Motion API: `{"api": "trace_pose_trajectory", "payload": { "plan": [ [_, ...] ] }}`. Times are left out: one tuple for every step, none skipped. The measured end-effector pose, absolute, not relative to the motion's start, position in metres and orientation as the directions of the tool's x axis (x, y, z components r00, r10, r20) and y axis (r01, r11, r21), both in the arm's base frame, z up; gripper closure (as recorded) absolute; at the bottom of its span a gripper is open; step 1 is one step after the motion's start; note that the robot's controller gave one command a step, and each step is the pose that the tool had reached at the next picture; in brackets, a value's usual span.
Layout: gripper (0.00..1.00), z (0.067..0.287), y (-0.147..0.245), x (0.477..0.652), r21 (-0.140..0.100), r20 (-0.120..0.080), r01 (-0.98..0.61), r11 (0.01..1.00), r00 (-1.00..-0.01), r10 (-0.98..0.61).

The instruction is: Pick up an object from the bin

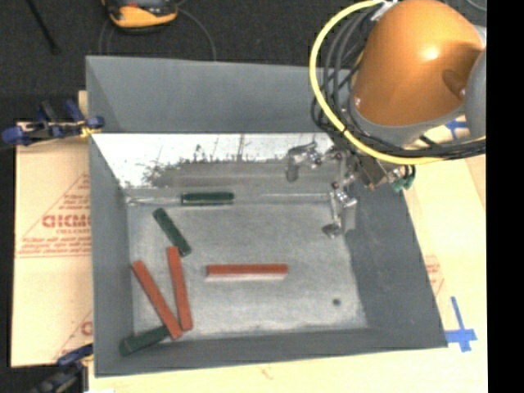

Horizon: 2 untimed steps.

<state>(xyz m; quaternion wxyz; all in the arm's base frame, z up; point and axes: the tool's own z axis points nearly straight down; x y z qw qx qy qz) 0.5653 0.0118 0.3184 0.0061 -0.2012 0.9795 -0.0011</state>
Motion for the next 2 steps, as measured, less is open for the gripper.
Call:
{"api": "trace_pose_trajectory", "payload": {
  "plan": [
    [0.0, 0.314, 0.012, 0.565, -0.002, -0.005, -0.394, 0.919, -0.919, -0.394],
    [0.0, 0.26, 0.019, 0.557, -0.003, -0.01, -0.397, 0.918, -0.918, -0.397]
  ]
}}
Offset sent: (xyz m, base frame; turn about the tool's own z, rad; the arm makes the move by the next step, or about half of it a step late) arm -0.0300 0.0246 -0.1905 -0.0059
